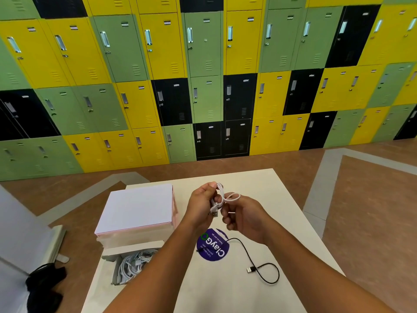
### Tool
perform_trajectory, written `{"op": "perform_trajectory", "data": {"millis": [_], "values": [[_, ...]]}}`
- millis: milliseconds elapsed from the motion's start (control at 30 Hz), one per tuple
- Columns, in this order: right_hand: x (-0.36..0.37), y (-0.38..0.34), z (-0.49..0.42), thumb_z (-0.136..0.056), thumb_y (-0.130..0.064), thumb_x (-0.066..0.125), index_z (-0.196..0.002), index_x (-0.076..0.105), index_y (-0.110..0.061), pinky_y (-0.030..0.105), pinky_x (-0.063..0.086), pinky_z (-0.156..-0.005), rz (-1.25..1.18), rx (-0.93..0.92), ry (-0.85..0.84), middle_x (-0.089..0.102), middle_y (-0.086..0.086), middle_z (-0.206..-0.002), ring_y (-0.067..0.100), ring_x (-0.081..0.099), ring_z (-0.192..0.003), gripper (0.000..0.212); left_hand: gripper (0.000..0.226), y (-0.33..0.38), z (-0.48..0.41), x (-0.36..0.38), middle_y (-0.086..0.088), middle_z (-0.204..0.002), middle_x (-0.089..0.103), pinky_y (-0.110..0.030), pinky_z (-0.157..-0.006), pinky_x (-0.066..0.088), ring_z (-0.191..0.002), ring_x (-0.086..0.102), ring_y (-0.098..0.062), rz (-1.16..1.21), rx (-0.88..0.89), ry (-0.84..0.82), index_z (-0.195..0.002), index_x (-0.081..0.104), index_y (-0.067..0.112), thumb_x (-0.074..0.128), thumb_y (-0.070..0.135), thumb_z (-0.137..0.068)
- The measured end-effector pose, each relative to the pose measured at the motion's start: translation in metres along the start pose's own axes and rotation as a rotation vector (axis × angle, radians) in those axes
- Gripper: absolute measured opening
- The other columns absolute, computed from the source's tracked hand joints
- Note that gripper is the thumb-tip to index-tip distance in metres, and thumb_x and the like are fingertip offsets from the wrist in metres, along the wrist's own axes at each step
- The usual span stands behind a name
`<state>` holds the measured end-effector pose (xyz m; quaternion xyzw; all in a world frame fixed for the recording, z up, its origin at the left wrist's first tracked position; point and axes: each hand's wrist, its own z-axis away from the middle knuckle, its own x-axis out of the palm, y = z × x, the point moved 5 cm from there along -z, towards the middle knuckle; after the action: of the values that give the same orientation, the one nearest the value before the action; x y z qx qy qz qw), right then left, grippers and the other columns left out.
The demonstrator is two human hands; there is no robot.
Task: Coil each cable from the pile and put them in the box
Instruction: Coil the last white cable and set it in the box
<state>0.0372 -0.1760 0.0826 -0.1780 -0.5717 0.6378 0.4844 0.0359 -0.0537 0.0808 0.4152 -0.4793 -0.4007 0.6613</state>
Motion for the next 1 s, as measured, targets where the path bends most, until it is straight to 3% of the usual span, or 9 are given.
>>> {"op": "perform_trajectory", "data": {"millis": [167, 300, 400, 567, 633, 733, 867, 1000], "values": [[0.001, 0.003, -0.005, -0.098, -0.022, 0.06, -0.095, 0.057, -0.012, 0.026, 0.034, -0.051, 0.116, -0.009, 0.024, 0.052, 0.005, -0.071, 0.016, 0.047, -0.058, 0.011, 0.027, 0.0, 0.005, 0.006, -0.009, -0.073, 0.063, -0.025, -0.048, 0.042, -0.057, 0.055, -0.016, -0.026, 0.036, -0.026, -0.096, 0.067, 0.008, 0.046, 0.021, -0.106], [-0.002, 0.008, -0.007, -0.095, -0.012, 0.065, -0.095, 0.059, -0.008, 0.027, 0.038, -0.051, 0.132, -0.027, 0.069, 0.057, 0.012, -0.074, 0.016, 0.049, -0.058, 0.007, 0.03, -0.004, 0.003, 0.007, -0.005, -0.073, 0.065, -0.026, -0.056, 0.047, -0.064, 0.059, -0.014, -0.112, 0.085, -0.006, -0.092, 0.072, 0.012, 0.047, 0.022, -0.106], [-0.002, 0.005, -0.004, -0.09, -0.001, 0.065, -0.095, 0.062, -0.005, 0.028, 0.042, -0.054, 0.156, -0.031, 0.087, 0.061, 0.019, -0.08, 0.018, 0.053, -0.061, 0.008, 0.029, -0.008, 0.0, 0.004, -0.007, -0.067, 0.058, -0.026, -0.05, 0.044, -0.057, 0.053, -0.015, -0.163, 0.108, 0.065, -0.093, 0.072, 0.014, 0.048, 0.023, -0.105], [-0.006, 0.023, 0.003, -0.082, 0.009, 0.068, -0.115, 0.054, -0.002, 0.029, 0.045, -0.053, 0.331, 0.138, 0.018, 0.065, 0.021, -0.077, 0.024, 0.061, -0.061, 0.038, 0.026, 0.002, -0.01, -0.012, -0.004, -0.067, 0.053, -0.027, -0.059, 0.044, -0.065, 0.05, -0.014, -0.12, 0.149, 0.269, -0.093, 0.07, 0.016, 0.048, 0.023, -0.106], [-0.005, 0.039, 0.009, -0.08, 0.007, 0.071, -0.101, 0.058, -0.003, 0.029, 0.045, -0.052, 0.468, 0.217, -0.08, 0.063, 0.019, -0.074, 0.024, 0.059, -0.059, 0.027, 0.024, 0.009, -0.015, -0.019, -0.003, -0.07, 0.053, -0.03, -0.06, 0.046, -0.066, 0.051, -0.015, -0.04, 0.13, 0.327, -0.096, 0.068, 0.014, 0.048, 0.023, -0.106], [-0.008, 0.049, 0.011, -0.079, 0.003, 0.074, -0.086, 0.06, -0.008, 0.027, 0.048, -0.055, 0.596, 0.244, -0.121, 0.064, 0.015, -0.075, 0.022, 0.061, -0.061, 0.02, 0.024, 0.007, -0.019, -0.022, -0.006, -0.078, 0.058, -0.042, -0.082, 0.058, -0.062, 0.057, -0.012, 0.053, 0.088, 0.334, -0.108, 0.065, 0.006, 0.048, 0.022, -0.106], [-0.002, 0.042, 0.006, -0.076, 0.001, 0.074, -0.088, 0.063, -0.012, 0.026, 0.052, -0.059, 0.781, 0.214, -0.128, 0.067, 0.01, -0.084, 0.023, 0.066, -0.077, 0.021, 0.021, 0.0, -0.015, -0.021, -0.012, -0.094, 0.06, -0.042, -0.088, 0.058, -0.075, 0.059, -0.017, 0.117, 0.088, 0.359, -0.111, 0.063, 0.006, 0.048, 0.02, -0.106], [0.002, 0.031, 0.004, -0.074, -0.008, 0.081, -0.115, 0.062, -0.018, 0.029, 0.058, -0.075, 0.758, 0.135, -0.091, 0.072, 0.005, -0.109, 0.025, 0.068, -0.104, 0.047, 0.021, -0.001, -0.013, -0.017, -0.008, -0.085, 0.058, -0.044, -0.084, 0.055, -0.081, 0.06, -0.025, 0.038, 0.101, 0.365, -0.099, 0.067, 0.015, 0.049, 0.025, -0.105]]}}
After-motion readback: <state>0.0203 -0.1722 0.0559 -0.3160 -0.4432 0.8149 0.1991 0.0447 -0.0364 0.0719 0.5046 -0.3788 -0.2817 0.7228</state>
